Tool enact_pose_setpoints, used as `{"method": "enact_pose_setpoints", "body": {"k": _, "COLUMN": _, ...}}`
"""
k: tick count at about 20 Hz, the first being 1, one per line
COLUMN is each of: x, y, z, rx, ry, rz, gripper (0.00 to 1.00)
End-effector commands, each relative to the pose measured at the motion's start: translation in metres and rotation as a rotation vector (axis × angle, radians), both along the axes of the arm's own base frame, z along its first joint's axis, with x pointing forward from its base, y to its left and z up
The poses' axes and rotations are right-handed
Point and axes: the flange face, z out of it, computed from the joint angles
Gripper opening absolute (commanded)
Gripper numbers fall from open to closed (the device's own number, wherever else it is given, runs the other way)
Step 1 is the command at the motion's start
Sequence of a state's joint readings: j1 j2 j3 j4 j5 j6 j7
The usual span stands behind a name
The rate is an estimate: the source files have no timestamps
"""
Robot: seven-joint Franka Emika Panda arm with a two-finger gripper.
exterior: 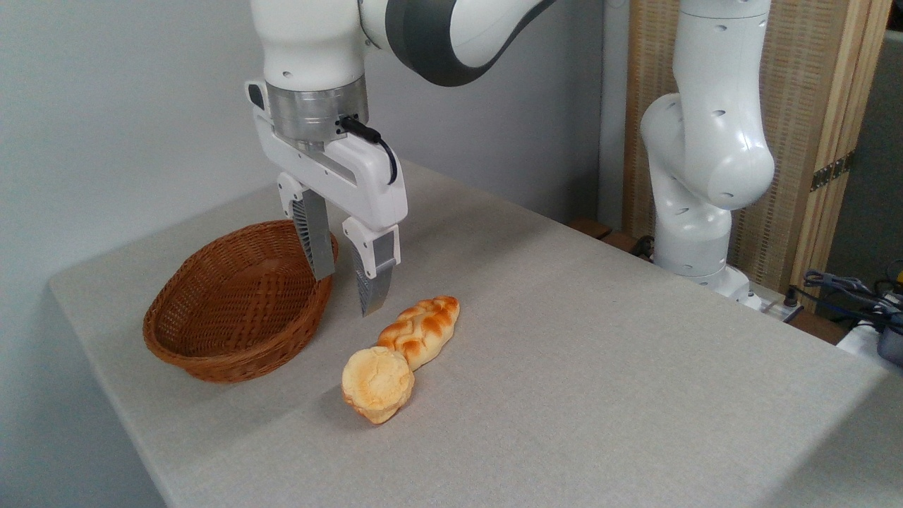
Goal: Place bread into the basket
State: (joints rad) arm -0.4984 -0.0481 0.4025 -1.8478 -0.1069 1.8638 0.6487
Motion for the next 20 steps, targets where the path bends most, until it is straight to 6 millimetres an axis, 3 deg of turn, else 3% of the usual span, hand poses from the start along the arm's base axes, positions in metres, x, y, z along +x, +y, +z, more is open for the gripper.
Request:
{"method": "enact_pose_setpoints", "body": {"k": 1, "x": -0.0038, "y": 0.0009, "z": 0.0032, "rx": 0.005, "ry": 0.032, "rz": -0.001, "gripper": 1.0}}
{"method": "enact_pose_setpoints", "body": {"k": 20, "x": -0.0025, "y": 0.0008, "z": -0.004, "rx": 0.012, "ry": 0.047, "rz": -0.002, "gripper": 1.0}}
